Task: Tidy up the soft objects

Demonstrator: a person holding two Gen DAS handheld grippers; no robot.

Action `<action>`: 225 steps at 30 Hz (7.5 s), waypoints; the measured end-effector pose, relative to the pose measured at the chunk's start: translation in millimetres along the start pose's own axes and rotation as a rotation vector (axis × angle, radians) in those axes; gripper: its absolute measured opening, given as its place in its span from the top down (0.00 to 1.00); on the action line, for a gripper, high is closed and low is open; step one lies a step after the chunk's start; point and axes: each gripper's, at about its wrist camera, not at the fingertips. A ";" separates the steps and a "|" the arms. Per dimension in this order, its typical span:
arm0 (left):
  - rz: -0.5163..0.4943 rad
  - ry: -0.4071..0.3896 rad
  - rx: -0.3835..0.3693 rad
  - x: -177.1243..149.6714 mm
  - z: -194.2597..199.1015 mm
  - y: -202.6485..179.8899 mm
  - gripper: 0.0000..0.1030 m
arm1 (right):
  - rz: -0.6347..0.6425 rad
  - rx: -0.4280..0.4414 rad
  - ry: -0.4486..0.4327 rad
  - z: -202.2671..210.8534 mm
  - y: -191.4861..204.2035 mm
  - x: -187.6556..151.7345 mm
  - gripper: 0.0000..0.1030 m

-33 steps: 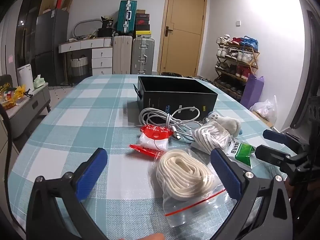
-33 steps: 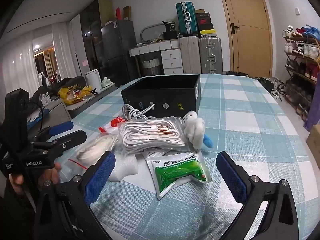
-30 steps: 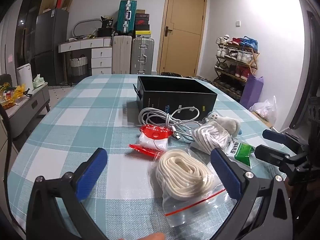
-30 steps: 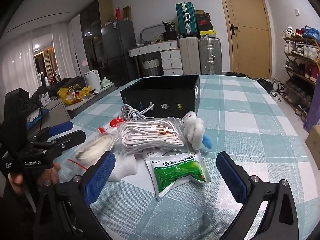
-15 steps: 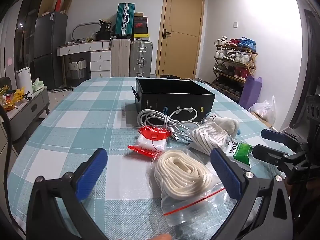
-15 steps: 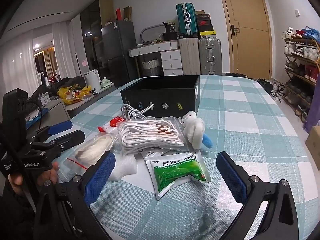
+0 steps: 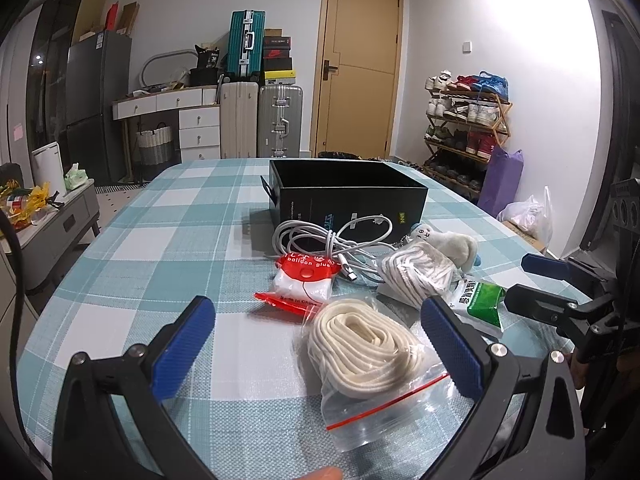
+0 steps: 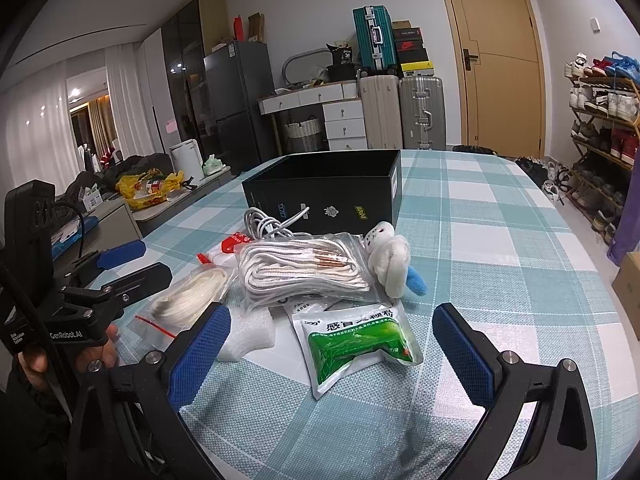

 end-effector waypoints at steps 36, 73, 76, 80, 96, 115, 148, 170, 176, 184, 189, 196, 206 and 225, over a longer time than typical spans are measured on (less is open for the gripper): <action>-0.013 -0.011 0.001 -0.6 1.5 -2.2 0.00 | 0.001 0.005 -0.002 0.6 0.9 0.8 0.00; -0.016 0.000 0.005 4.2 5.9 -4.1 0.00 | 0.010 -0.007 0.058 -11.6 -1.9 7.1 0.00; -0.023 0.009 0.023 3.8 4.0 -5.1 0.00 | 0.027 -0.040 0.083 -13.3 -3.2 10.6 0.00; -0.027 0.040 0.024 1.4 -0.7 -7.4 0.00 | 0.004 -0.021 0.136 -20.7 -9.4 9.7 0.00; 0.065 0.233 -0.009 -0.8 -32.1 -10.4 0.04 | 0.033 -0.037 0.264 -42.1 -12.1 2.5 0.14; 0.047 0.297 -0.094 -9.9 -29.5 -14.9 0.57 | 0.119 0.011 0.284 -48.3 2.8 -2.8 0.42; -0.006 0.042 -0.027 50.1 9.4 2.0 0.60 | 0.088 0.002 0.041 12.8 1.7 36.8 0.54; -0.062 -0.041 -0.020 97.8 -9.4 -16.9 0.59 | 0.036 -0.006 -0.085 1.1 -19.0 114.8 0.54; -0.069 -0.041 0.001 101.2 -23.5 -21.1 0.59 | 0.024 0.000 -0.087 -14.8 -22.4 123.6 0.54; -0.083 -0.059 0.044 107.7 -42.7 -26.5 0.59 | 0.027 -0.010 -0.075 -35.7 -27.3 132.7 0.54; -0.072 -0.062 0.048 114.0 -56.3 -25.5 0.59 | 0.027 -0.017 -0.053 -51.9 -32.6 135.4 0.54; -0.054 -0.048 0.045 118.3 -76.7 -24.0 0.59 | 0.016 -0.012 -0.003 -78.6 -41.5 130.9 0.54; -0.066 -0.014 0.052 118.8 -109.5 -27.9 0.59 | 0.051 -0.018 0.057 -112.4 -46.0 132.4 0.54; -0.065 0.085 0.060 111.6 -154.9 -25.6 0.59 | 0.169 -0.008 0.135 -159.9 -52.3 130.9 0.54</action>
Point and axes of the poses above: each gripper's, at about its wrist camera, not at the fingertips, and z roughly against the way its jaws point, y to its left, x to its top, and after that the axes turned 13 degrees about z, right-handed
